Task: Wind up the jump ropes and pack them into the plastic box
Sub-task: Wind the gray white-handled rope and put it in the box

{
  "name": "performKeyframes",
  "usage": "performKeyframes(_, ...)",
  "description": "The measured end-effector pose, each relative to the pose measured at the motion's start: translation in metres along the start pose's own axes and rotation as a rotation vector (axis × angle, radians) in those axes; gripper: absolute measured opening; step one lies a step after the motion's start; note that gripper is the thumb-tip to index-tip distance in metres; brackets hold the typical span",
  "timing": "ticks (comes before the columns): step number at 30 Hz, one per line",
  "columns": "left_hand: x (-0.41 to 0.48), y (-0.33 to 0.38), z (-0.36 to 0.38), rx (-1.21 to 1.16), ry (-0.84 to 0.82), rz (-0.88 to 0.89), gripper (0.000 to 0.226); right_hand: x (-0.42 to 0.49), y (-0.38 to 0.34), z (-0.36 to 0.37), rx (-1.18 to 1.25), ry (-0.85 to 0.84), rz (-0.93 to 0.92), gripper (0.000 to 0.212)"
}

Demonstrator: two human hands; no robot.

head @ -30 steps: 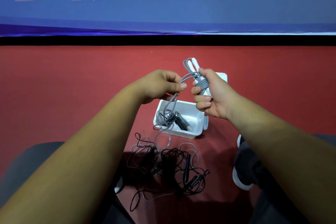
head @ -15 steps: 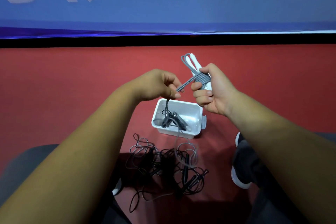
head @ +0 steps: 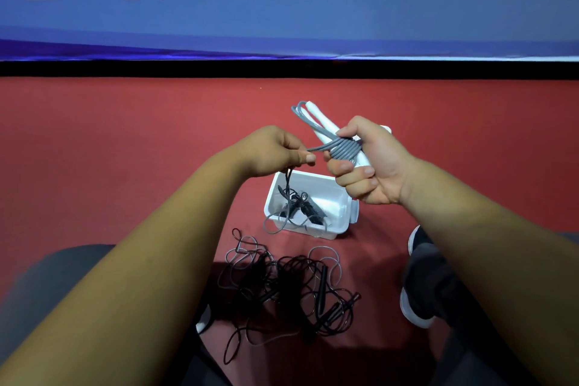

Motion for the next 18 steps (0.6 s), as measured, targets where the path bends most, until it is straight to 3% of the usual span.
performKeyframes(3,-0.003,0.008,0.005,-0.051,-0.033,0.053,0.004,-0.003,0.013,0.008,-0.054,-0.130,0.132,0.035)
performKeyframes(8,-0.013,0.025,-0.006,-0.056,-0.037,0.160,0.021,-0.009,0.036,0.019,-0.092,-0.377,0.371,0.057)
performKeyframes(10,-0.018,0.033,-0.008,-0.084,-0.076,0.217,0.025,-0.011,0.041,0.021,-0.103,-0.426,0.426,0.051)
performKeyframes(13,-0.016,0.036,-0.009,-0.180,-0.087,0.186,0.021,-0.012,0.044,0.021,-0.118,-0.422,0.473,0.037)
performKeyframes(18,-0.013,0.037,-0.013,-0.172,-0.056,0.156,0.021,-0.008,0.051,0.013,-0.218,-0.307,0.457,0.031)
Point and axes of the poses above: each hand's wrist, its own x-axis towards the middle knuckle, its own z-axis out of the palm, y = z × x, the point moved 7 cm from there along x, towards the middle knuckle, and after that the axes turned 12 degrees about x, right-handed, at the moved point
